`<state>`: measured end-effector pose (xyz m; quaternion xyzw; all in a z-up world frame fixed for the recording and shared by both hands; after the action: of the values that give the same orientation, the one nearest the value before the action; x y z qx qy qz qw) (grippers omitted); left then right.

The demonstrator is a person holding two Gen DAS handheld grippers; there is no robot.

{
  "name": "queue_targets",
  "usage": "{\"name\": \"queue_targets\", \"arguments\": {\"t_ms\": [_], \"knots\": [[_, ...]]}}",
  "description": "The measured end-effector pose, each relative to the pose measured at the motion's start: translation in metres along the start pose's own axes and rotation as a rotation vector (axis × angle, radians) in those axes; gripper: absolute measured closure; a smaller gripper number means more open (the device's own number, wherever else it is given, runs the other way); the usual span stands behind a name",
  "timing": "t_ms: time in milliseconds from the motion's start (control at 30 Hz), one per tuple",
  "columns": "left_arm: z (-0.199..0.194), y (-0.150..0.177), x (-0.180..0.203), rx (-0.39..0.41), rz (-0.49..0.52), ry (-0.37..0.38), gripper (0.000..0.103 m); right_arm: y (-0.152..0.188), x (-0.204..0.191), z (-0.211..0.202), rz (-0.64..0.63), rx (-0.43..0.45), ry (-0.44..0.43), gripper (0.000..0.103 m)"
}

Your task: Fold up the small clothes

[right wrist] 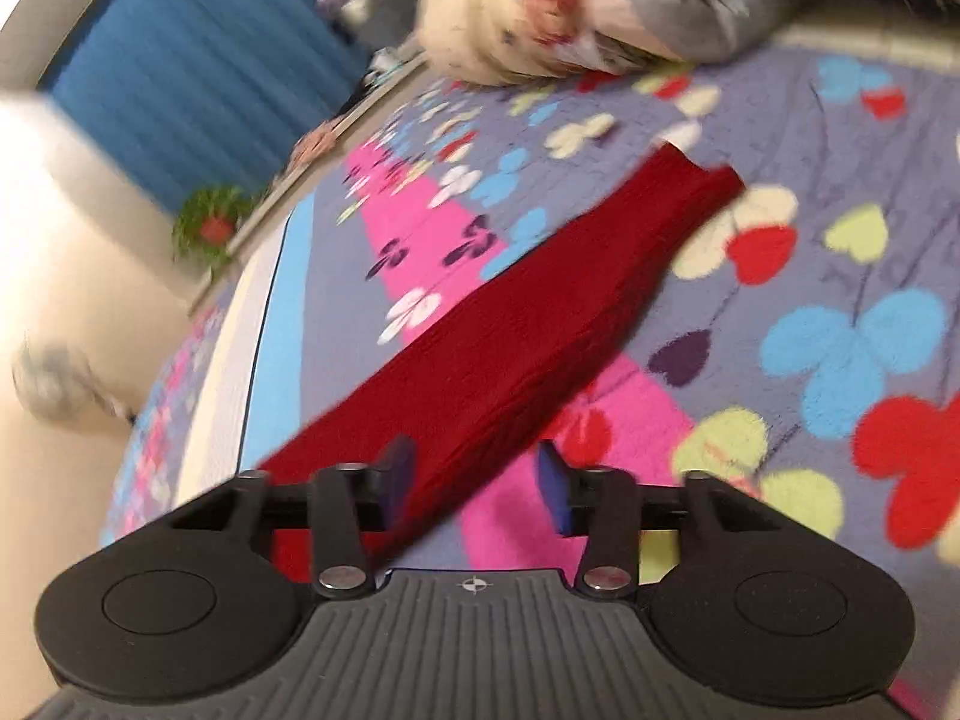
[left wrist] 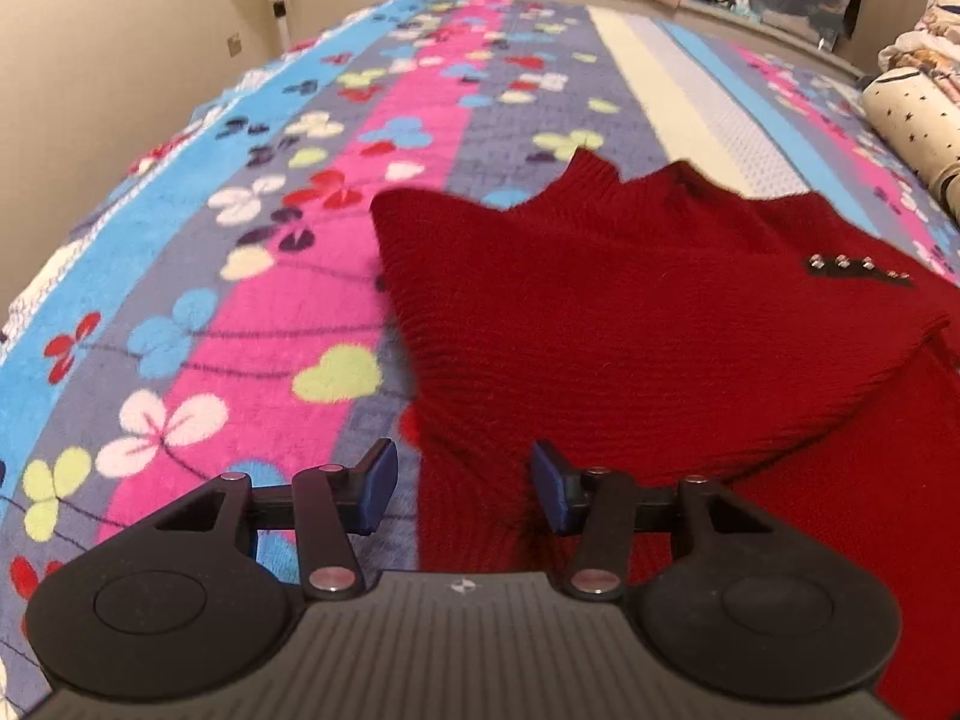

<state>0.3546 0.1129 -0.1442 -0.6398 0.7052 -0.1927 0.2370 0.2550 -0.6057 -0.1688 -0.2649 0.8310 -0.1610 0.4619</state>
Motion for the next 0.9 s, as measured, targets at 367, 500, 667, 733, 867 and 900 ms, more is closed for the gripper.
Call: {"name": "queue_targets", "arguments": {"t_ms": [367,500,667,733,867,900], "knots": [[0.006,0.005,-0.006,0.003,0.017,0.012,0.046,-0.028,0.034,0.035,0.141,0.081,-0.025,0.054],[0.007,0.005,-0.006,0.001,0.015,0.01,0.045,-0.032,0.036,0.04,0.143,0.095,-0.013,0.063],[0.007,0.005,-0.004,0.003,0.024,0.002,0.044,-0.035,0.045,0.04,0.156,0.102,0.002,0.088],[0.007,0.005,-0.005,0.003,0.023,0.003,0.044,-0.037,0.043,0.038,0.137,0.115,0.025,0.089],[0.007,0.005,-0.007,-0.001,0.012,0.013,0.044,-0.048,-0.021,0.016,-0.13,0.208,0.09,0.089],[0.006,0.004,-0.008,-0.003,0.007,0.017,0.044,-0.047,-0.049,0.008,-0.24,0.237,0.093,0.089]]}}
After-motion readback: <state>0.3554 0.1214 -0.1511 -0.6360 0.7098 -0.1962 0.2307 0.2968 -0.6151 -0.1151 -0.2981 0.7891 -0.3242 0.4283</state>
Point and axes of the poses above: each gripper's, at about its wrist camera, not at the fingertips, and z roughly the way its jaws point, x to its right, y to its underside, the point moved 8 cm from there along z, roughly the way its jaws point, and after that the axes turned 4 degrees about -y, right-handed, at the moved point
